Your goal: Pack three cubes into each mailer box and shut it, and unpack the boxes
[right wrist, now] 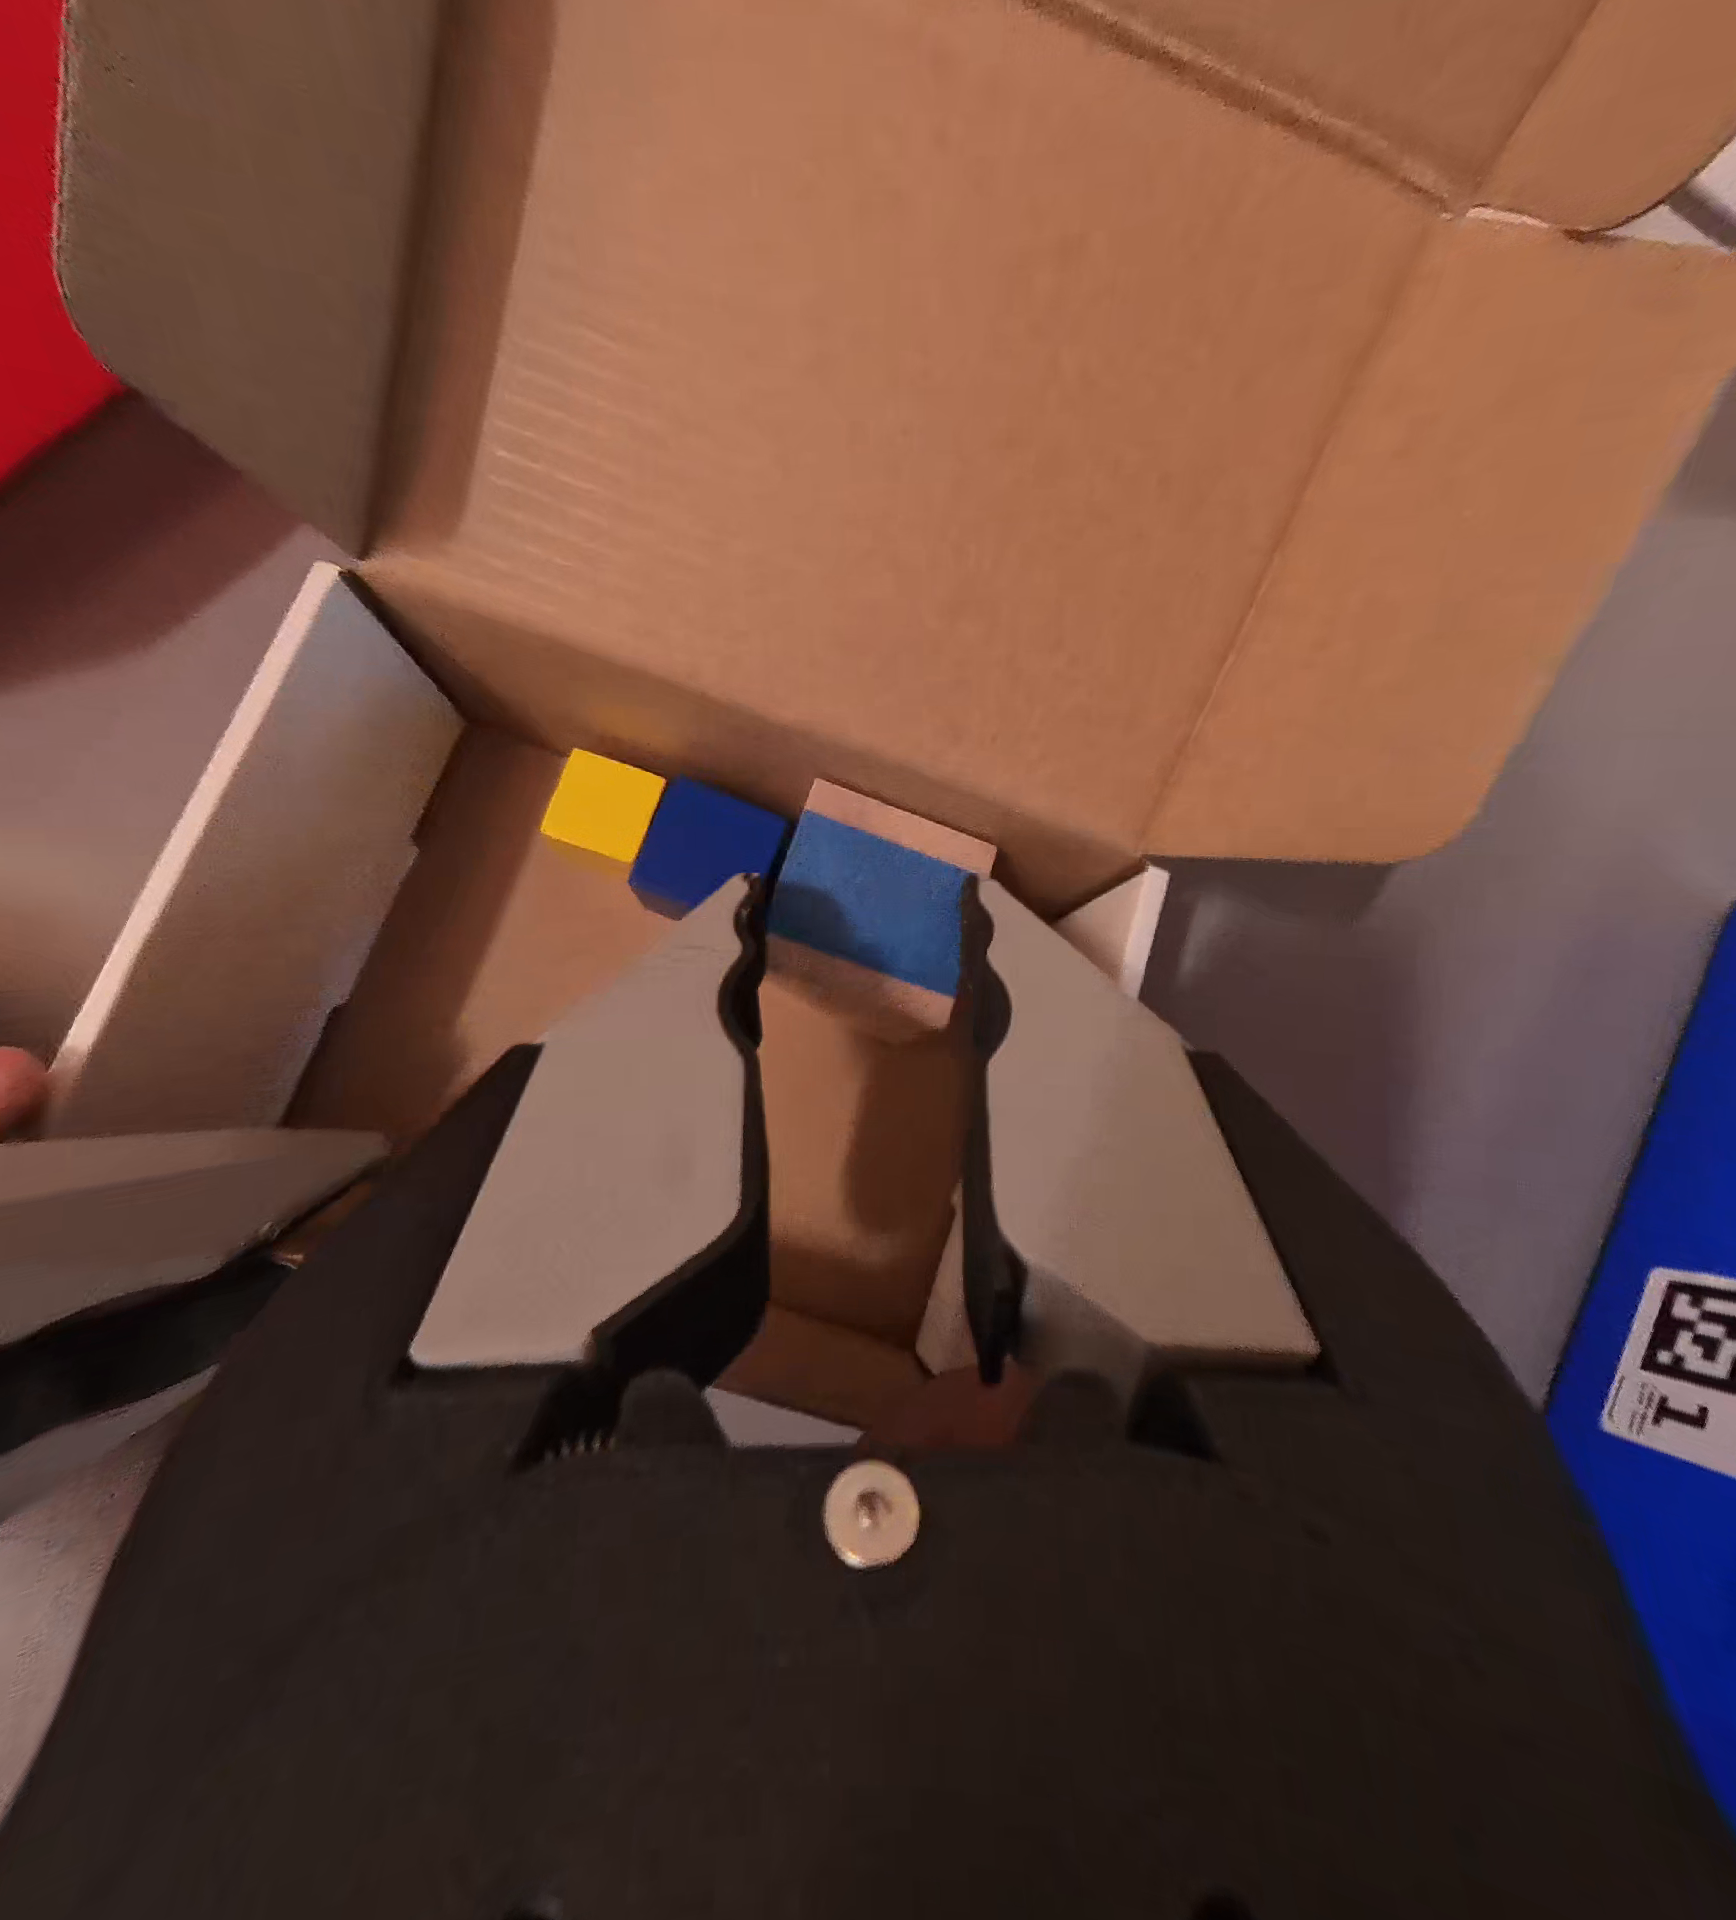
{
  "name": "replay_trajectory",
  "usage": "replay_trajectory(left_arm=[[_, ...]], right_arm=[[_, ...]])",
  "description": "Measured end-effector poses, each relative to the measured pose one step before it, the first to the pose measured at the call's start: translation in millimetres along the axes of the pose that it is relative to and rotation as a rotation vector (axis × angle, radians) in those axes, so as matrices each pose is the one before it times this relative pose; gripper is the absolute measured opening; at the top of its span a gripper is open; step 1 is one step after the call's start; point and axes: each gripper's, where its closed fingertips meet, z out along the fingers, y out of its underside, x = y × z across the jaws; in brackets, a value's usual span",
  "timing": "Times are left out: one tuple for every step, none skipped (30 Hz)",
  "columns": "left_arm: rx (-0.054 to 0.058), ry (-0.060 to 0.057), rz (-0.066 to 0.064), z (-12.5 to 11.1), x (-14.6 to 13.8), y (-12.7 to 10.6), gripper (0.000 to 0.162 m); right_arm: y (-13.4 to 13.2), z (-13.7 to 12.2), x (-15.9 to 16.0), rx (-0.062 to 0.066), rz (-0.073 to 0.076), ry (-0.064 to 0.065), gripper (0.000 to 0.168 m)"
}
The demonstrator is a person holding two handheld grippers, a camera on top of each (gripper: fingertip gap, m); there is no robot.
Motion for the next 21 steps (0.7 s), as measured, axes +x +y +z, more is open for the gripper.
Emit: replay_trajectory(left_arm=[[0.0021,0.0011,-0.0027,-0.04,0.02,-0.27,0.017],[0.001,0.0009,-0.0007,-0.03,-0.01,-0.01,0.017],[0.0008,0.0008,-0.0004,-0.08,0.05,0.12,0.017],[0.0,0.001,-0.0021,-0.04,-0.05,0.1,0.017],[0.0,0.0015,-0.0025,-0.15,0.14,0.08,0.017],[0.0007,0.0024,-0.0021,-0.22,0.39,-0.12,0.017],[-0.0003,0.0021,-0.0015,-0.18,0.27,-0.19,0.017],[-0.0004,0.0013,-0.0003,-0.18,0.23,-0.02,0.017],[-0.0007,-0.0002,0.0008,0.07,0.03,0.04,0.017],[-0.0011,-0.0003,0.0005,-0.03,0.04,-0.03,0.017],[0.0006,0.0016,-0.0004,-0.01,0.5,-0.53,0.017],[-0.0017,-0.0003,0.0008,-0.05,0.27,-0.28,0.017],[-0.0013,-0.0005,0.0024,0.1,0.41,-0.23,0.017],[-0.0012,-0.0006,0.002,0.07,0.28,-0.23,0.018],[0.0002,0.0011,0.0005,0.01,0.39,-0.18,0.018],[0.001,0.0009,-0.0011,-0.02,0.27,-0.33,0.018],[0.0018,0.0011,-0.001,0.06,0.22,-0.38,0.018],[0.0006,0.0003,-0.0001,-0.02,0.05,-0.21,0.018],[-0.0006,-0.0005,0.0001,-0.03,-0.14,0.16,0.018],[0.0008,0.0008,-0.0007,-0.13,0.0,0.06,0.018],[0.0006,0.0006,-0.001,-0.12,-0.08,0.16,0.018]], right_arm=[[-0.71,0.92,0.36,0.0049,0.0003,0.0027,0.035],[-0.05,0.2,0.1,0.0013,-0.0046,0.0,0.035],[0.54,-0.16,-0.19,-0.0016,-0.008,0.0004,0.035],[1.14,-0.49,-0.29,-0.007,-0.009,0.0022,0.035],[1.32,-0.85,-0.1,-0.01,-0.0085,0.0065,0.035],[1.3,-1.03,0.03,-0.0111,-0.0077,0.0105,0.035],[0.77,-0.85,0.34,-0.0058,-0.0043,0.0135,0.037],[0.0,-0.28,-0.59,0.0027,-0.0034,0.0089,0.041],[0.81,0.87,-0.89,0.0,-0.0047,0.0033,0.042],[0.09,1.22,0.8,0.004,-0.0018,0.0111,0.04],[-0.25,0.88,1.36,0.0045,0.0005,0.0111,0.039],[-0.39,0.51,0.64,0.0027,0.0011,0.0042,0.039],[-0.26,0.32,0.91,0.0011,-0.0002,0.0031,0.037],[-0.33,0.21,0.65,0.0025,0.0015,-0.0019,0.036],[-0.31,0.03,0.32,0.0038,0.0055,-0.007,0.036],[-0.23,-0.08,0.08,0.003,0.004,-0.0081,0.036],[-0.28,-0.25,-0.37,0.0037,-0.0004,-0.0095,0.036],[-0.13,-0.4,-1.25,0.0068,-0.0064,-0.0131,0.036],[0.18,-0.75,-1.01,0.0077,-0.0065,-0.0117,0.036],[-0.7,-1.73,-1.1,0.0137,0.0052,-0.0141,0.028],[-5.02,-4.61,0.05,0.0403,0.0177,-0.0081,0.008]])
